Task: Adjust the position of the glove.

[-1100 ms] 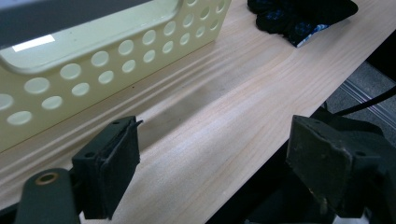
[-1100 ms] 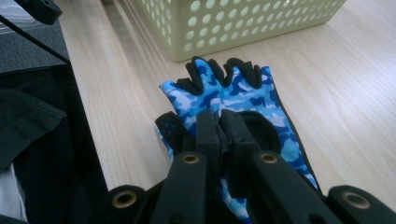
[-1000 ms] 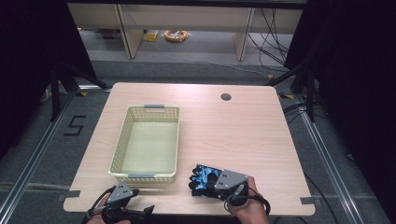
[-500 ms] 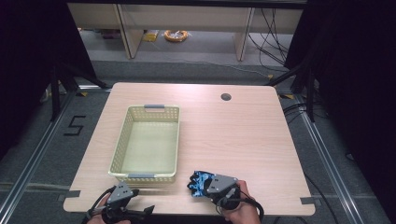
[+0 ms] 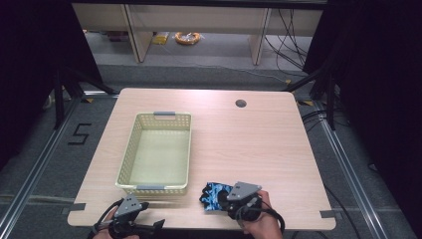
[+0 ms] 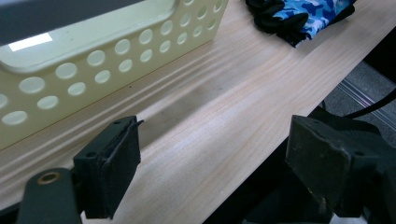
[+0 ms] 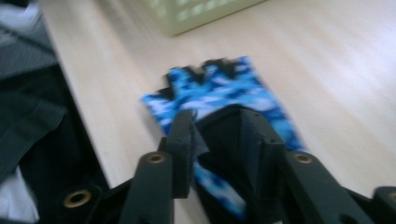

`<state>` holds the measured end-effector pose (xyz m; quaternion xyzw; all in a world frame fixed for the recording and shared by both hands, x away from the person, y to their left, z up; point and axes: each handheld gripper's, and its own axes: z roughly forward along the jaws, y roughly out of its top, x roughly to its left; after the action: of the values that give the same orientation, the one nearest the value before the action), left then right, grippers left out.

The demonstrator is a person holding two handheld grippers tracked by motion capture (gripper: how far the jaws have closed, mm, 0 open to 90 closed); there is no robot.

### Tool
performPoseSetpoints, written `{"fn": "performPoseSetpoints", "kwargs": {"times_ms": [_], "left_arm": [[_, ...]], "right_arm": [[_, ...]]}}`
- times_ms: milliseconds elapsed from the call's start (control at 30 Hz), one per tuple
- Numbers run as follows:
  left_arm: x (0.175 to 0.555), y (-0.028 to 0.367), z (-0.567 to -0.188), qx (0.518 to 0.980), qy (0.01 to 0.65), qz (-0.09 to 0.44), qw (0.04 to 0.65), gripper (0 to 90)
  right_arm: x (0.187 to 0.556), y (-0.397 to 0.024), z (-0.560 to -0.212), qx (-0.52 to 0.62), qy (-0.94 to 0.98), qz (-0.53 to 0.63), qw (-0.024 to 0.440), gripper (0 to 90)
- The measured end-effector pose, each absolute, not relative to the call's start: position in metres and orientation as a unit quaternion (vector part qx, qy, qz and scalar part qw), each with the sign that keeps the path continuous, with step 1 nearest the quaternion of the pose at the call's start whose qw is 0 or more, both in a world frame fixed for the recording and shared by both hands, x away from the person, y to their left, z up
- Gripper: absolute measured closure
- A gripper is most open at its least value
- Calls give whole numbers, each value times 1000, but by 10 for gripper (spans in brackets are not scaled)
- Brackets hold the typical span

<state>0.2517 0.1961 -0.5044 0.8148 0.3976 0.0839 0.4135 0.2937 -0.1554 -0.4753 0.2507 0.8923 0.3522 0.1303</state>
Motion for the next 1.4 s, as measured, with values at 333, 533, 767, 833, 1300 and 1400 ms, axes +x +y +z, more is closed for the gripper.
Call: {"fn": "performPoseSetpoints", "kwargs": {"times_ms": [333,533,767,833,1300,1400], "left_arm": [[247,183,-503,826,365,79,422,259],[246,151,-502,830,341,61,436,278],[261,111,-498,842,305,73,438,287],[265,102,-496,853,290,77,427,287],[286,65,-504,879,253,102,390,347],[287,59,-505,879,251,101,393,351]], "right_arm": [[299,-213,-477,426,807,395,104,493],[299,-215,-481,464,786,403,73,473],[303,-214,-491,479,783,392,65,472],[304,-214,-494,477,784,392,63,467],[306,-209,-503,472,798,370,62,449],[309,-207,-503,457,809,365,61,449]]}}
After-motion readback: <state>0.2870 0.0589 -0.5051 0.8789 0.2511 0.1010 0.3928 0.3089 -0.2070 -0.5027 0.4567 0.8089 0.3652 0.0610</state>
